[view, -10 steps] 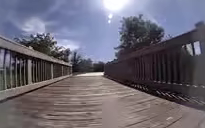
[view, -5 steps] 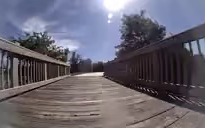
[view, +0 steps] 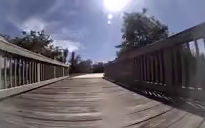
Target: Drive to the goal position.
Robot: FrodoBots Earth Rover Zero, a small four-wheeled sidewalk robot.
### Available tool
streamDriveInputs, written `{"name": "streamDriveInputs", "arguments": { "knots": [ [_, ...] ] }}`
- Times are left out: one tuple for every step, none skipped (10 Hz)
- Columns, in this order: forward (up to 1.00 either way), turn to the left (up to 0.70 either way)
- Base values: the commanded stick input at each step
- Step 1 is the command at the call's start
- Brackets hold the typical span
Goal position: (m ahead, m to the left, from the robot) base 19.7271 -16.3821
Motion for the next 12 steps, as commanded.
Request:
{"name": "streamDriveInputs", "arguments": {
  "knots": [
    [0.85,0.00],
    [0.85,0.00],
    [0.85,0.00],
    [0.85,0.00],
    [0.85,0.00],
    [0.85,0.00],
    [0.85,0.00],
    [0.85,0.00],
    [0.85,0.00],
    [0.85,0.00],
    [0.85,0.00],
    [0.85,0.00]
  ]
}}
